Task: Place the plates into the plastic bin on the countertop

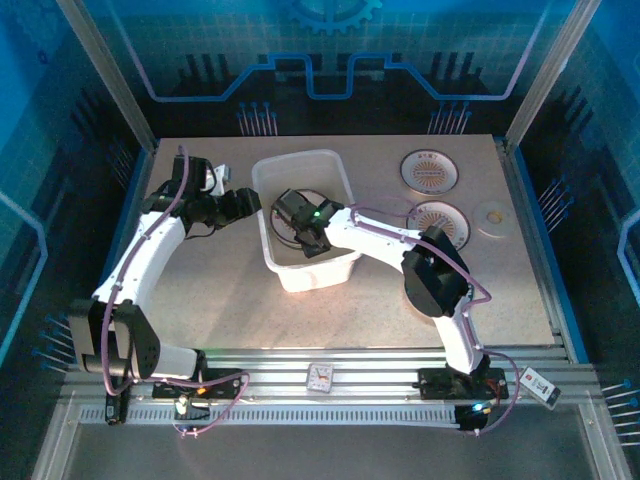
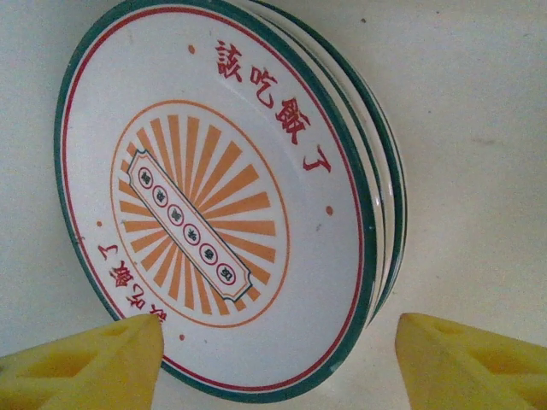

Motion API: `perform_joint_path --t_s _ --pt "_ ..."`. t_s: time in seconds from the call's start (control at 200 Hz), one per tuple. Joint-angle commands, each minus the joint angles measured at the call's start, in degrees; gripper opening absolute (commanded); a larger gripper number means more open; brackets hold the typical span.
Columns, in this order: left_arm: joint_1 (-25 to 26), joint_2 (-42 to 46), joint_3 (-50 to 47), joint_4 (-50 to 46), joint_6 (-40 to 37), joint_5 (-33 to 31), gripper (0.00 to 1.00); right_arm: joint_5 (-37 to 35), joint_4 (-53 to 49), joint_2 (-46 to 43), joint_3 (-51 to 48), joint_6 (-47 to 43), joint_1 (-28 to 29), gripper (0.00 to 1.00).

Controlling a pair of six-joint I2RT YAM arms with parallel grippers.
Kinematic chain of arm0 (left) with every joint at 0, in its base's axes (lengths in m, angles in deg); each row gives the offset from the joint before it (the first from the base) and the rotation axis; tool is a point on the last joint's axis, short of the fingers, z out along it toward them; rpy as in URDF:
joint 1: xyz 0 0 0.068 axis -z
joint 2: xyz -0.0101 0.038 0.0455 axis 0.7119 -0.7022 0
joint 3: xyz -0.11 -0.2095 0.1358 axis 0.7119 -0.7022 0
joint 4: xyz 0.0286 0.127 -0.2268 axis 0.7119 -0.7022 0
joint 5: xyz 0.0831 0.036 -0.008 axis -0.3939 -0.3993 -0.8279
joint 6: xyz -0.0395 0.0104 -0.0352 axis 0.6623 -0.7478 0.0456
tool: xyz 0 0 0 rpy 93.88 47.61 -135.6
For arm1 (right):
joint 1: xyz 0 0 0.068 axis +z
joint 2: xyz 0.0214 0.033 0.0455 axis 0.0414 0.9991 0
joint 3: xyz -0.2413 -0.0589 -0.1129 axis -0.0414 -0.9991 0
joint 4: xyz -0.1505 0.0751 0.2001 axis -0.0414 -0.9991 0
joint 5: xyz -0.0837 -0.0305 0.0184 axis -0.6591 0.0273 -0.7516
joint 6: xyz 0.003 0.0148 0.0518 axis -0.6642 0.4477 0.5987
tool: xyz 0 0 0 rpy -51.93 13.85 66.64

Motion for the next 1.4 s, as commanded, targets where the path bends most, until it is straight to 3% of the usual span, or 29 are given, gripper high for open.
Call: perform_joint_path --t_s 0.0,0.29,0.435,0.6,0.68,0.775,0.97,1.246,1.396 --pt "-0.6 -0.7 1.8 -1.7 1.3 1.0 0.7 -3.1 1.2 -3.5 -1.9 -2.5 0.1 0.75" --pt "-0.6 -0.5 3.6 -2.7 1.0 -1.6 0.7 -11.6 -1.4 -7.8 5.6 -28.9 1.1 0.79" --pt "-0.4 0.2 2.6 -2.3 1.4 -3.6 0.7 -12.7 4.2 -13.9 1.1 -39.9 0.6 0.75" --pt "0.2 1.1 0.9 -2.0 1.9 -6.3 0.7 -13.7 12.4 -22.2 -3.2 -62.6 -0.4 0.74" --pt "0.9 1.4 0.7 -1.5 2.8 -7.4 0.7 -7.7 17.3 -26.8 -7.3 -70.5 -3.2 0.73" --pt "2.5 1.1 1.3 -1.4 3.5 -9.1 0.7 3.6 20.6 -32.5 -13.8 -71.0 -9.7 0.7" --pt "5.6 -0.5 3.6 -2.0 4.1 -11.6 0.7 19.3 12.3 -38.6 -18.3 -72.9 -24.5 0.67" --pt "8.0 -2.8 5.2 -3.6 4.0 -13.8 0.7 36.2 4.9 -40.8 -25.5 -79.1 -43.7 0.68" --pt "8.2 -4.0 6.2 -5.1 4.0 -14.4 0.7 39.7 4.7 -41.9 -33.3 -80.2 -52.4 0.67"
